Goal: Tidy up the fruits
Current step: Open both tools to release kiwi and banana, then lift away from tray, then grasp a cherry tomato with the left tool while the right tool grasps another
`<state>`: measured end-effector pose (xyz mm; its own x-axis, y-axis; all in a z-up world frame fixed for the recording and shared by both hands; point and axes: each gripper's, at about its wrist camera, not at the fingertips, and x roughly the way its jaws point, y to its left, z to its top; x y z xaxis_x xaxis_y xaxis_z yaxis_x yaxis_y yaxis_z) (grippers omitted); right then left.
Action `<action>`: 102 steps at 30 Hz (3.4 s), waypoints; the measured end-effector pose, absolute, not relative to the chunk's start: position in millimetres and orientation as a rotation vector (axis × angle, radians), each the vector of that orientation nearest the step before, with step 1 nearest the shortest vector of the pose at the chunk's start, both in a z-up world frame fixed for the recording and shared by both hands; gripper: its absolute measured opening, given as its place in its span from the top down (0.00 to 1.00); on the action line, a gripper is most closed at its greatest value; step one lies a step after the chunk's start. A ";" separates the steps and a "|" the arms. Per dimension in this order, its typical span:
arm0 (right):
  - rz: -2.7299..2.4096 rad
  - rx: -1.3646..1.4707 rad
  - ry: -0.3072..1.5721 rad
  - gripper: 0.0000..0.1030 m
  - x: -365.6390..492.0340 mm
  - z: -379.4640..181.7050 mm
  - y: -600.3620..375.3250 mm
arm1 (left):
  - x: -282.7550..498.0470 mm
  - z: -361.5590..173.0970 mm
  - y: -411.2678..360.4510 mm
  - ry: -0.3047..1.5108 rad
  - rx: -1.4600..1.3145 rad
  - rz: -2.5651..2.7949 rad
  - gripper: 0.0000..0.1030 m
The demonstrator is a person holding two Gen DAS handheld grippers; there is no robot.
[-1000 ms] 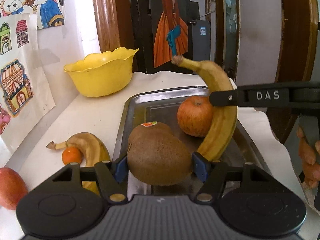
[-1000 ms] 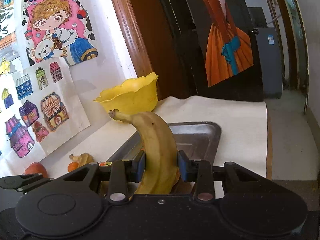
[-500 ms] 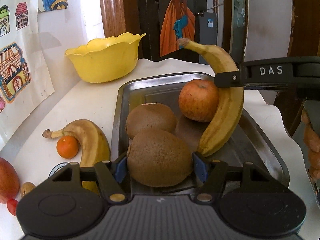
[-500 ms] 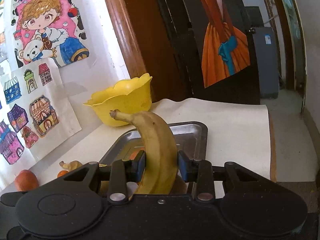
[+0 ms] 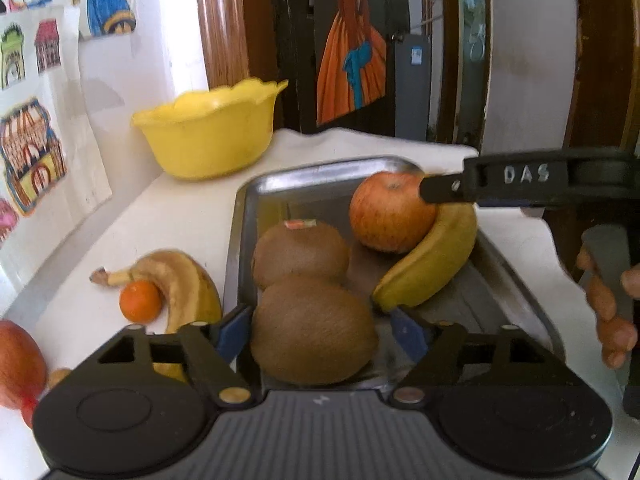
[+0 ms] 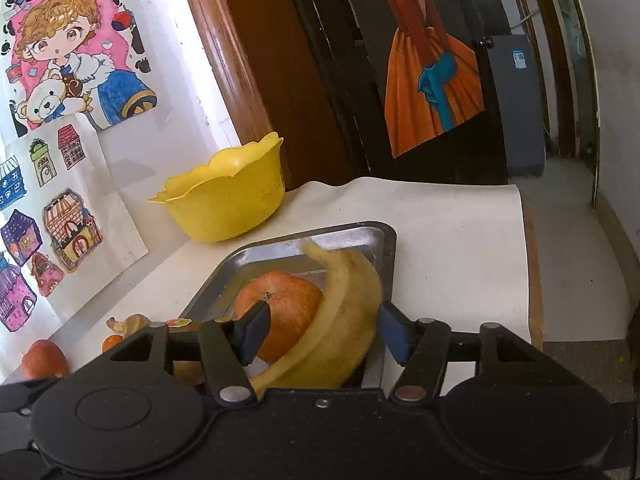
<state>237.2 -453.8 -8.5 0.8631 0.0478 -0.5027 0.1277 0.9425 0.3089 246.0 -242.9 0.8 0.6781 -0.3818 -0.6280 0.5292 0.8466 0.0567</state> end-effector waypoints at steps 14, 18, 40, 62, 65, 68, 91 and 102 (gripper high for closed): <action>-0.041 0.321 0.420 0.05 184.2 42.6 -438.7 | 207.0 42.9 -207.0 0.508 0.171 -0.501 0.02; -0.050 0.302 0.385 0.01 158.3 61.0 -428.0 | 190.3 60.5 -181.3 0.464 0.123 -0.468 0.00; -0.028 0.209 0.452 0.01 31.4 106.3 -285.5 | 122.9 91.1 -6.7 0.369 0.042 -0.223 0.00; 0.044 0.139 0.681 0.01 60.3 46.2 -184.2 | 128.0 36.1 55.9 0.512 0.037 -0.165 0.00; 0.050 0.142 0.694 0.01 68.4 42.8 -184.5 | 134.3 34.5 52.2 0.522 0.045 -0.167 0.00; 0.052 0.142 0.709 0.01 76.5 38.9 -185.5 | 141.5 32.8 48.3 0.533 0.051 -0.168 0.00; 0.054 0.154 0.655 0.01 149.3 6.4 -201.9 | 211.8 21.6 12.1 0.607 0.122 -0.154 0.00; 0.118 0.103 0.688 0.01 179.8 -11.6 -194.8 | 237.4 9.1 -3.7 0.637 0.141 -0.165 0.00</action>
<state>179.8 -194.8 -11.6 0.7666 0.1422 -0.6262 -0.0744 0.9883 0.1334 237.4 -3.7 9.1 0.7914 -0.1093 -0.6014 0.1958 0.9774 0.0800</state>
